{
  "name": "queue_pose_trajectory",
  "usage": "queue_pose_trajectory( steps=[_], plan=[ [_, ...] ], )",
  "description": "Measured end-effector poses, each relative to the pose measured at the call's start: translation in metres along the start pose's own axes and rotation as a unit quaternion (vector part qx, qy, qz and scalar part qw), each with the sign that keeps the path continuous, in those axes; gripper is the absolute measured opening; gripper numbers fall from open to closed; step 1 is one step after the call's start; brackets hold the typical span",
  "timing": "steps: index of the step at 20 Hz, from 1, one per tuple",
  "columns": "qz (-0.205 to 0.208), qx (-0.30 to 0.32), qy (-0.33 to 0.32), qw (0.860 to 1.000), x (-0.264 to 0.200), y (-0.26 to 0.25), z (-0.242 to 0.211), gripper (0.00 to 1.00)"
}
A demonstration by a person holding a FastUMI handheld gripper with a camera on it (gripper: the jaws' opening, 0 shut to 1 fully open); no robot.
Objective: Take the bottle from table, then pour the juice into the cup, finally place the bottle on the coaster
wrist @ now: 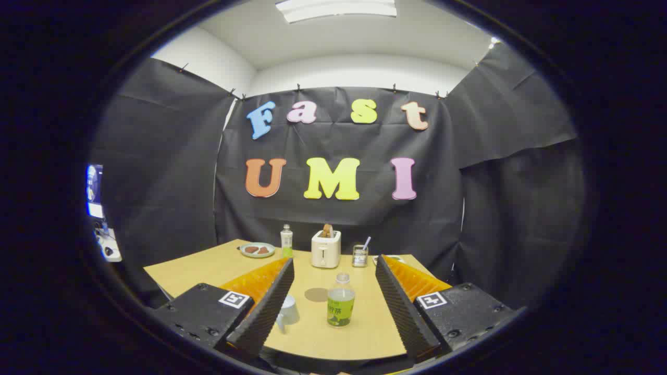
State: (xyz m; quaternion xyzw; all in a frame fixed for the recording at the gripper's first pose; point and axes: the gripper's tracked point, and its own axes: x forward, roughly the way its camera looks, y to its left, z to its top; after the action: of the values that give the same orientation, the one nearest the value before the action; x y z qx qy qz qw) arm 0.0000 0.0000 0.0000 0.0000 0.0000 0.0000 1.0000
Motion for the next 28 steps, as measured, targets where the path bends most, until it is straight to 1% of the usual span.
queue_pose_trajectory(
  steps=[8,18,23,28],
  plan=[
    [-0.007,0.006,-0.005,1.000,-0.007,-0.004,0.004,1.00],
    [-0.011,0.008,0.003,1.000,0.002,-0.005,-0.006,1.00],
    [-0.011,0.006,0.009,1.000,0.024,-0.004,-0.024,1.00],
    [-0.003,0.040,0.043,0.998,0.061,-0.006,-0.058,1.00]
  ],
)
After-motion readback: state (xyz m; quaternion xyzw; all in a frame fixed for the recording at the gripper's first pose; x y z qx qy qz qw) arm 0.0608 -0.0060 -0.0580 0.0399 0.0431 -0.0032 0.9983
